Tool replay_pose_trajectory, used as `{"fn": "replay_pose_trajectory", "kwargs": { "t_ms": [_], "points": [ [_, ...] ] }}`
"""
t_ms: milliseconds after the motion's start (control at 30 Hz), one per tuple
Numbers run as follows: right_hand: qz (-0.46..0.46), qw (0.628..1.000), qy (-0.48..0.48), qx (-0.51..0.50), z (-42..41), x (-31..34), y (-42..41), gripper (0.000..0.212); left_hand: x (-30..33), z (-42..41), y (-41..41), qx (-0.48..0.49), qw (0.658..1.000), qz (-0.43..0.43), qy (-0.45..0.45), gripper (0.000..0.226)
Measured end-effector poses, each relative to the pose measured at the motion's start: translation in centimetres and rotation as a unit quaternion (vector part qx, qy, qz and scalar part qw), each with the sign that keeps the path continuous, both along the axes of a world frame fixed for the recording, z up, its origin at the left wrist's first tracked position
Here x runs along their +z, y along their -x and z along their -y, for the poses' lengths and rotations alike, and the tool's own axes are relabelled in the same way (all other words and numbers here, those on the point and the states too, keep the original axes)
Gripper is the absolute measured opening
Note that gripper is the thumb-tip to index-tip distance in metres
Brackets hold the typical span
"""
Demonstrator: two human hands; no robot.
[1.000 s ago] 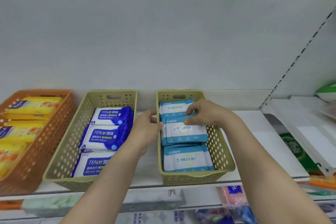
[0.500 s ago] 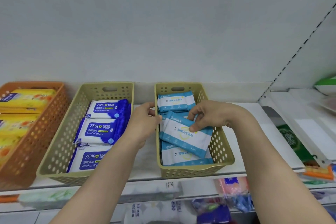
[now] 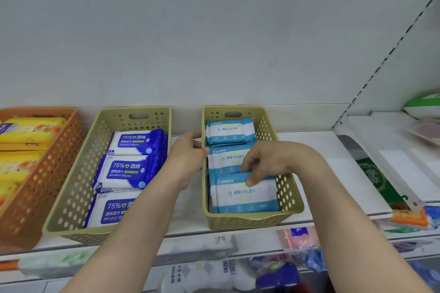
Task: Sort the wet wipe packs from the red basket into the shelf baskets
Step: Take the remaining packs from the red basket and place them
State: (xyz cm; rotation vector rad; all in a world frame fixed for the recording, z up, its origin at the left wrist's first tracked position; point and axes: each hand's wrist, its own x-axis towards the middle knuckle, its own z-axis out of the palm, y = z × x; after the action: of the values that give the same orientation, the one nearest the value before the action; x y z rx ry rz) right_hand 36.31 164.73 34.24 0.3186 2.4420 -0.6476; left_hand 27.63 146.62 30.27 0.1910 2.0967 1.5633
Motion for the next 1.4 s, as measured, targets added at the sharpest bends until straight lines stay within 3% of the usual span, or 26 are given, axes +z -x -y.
{"fn": "replay_pose_trajectory", "kwargs": {
  "t_ms": [167, 400, 500, 600, 733, 967, 1167, 1267, 1400],
  "points": [
    [-0.041, 0.996, -0.080, -0.001, 1.9, -0.9, -0.4, 0.042, -0.3, 0.0, 0.1, -0.003, 1.000, -0.026, 0.006, 0.045],
    [-0.020, 0.992, -0.119, 0.024, 2.6, -1.2, -1.2, 0.046, -0.2, 0.0, -0.3, -0.007, 0.998, -0.065, 0.015, 0.049],
    [-0.129, 0.982, -0.141, -0.008, 2.6, -1.3, -0.8, 0.047, -0.3, 0.0, -0.3, -0.008, 0.997, -0.075, 0.030, 0.052],
    [-0.222, 0.962, -0.160, -0.017, 2.6, -2.1, 0.0, 0.061, -0.4, 0.0, -0.4, -0.008, 0.996, -0.086, 0.040, 0.052],
    [-0.161, 0.973, -0.160, 0.053, 2.4, -3.6, 0.7, 0.065, -0.4, -0.3, -0.6, -0.005, 0.992, -0.108, 0.065, 0.053],
    [-0.141, 0.974, -0.177, 0.021, 2.3, -1.0, 2.2, 0.059, 1.4, 0.3, -1.2, -0.031, 0.974, -0.182, 0.132, 0.051],
    [-0.363, 0.917, -0.167, 0.013, 8.5, 4.5, 5.3, 0.040, 5.7, 9.2, 0.2, 0.019, 0.943, -0.298, 0.144, 0.052],
    [-0.473, 0.869, -0.131, 0.058, 15.2, 5.9, 6.7, 0.037, 7.5, 17.5, 0.5, 0.090, 0.902, -0.379, 0.187, 0.048],
    [-0.541, 0.830, -0.094, 0.100, 26.9, 6.2, 7.7, 0.033, 7.7, 31.5, -0.8, 0.170, 0.846, -0.448, 0.234, 0.045]
  ]
}}
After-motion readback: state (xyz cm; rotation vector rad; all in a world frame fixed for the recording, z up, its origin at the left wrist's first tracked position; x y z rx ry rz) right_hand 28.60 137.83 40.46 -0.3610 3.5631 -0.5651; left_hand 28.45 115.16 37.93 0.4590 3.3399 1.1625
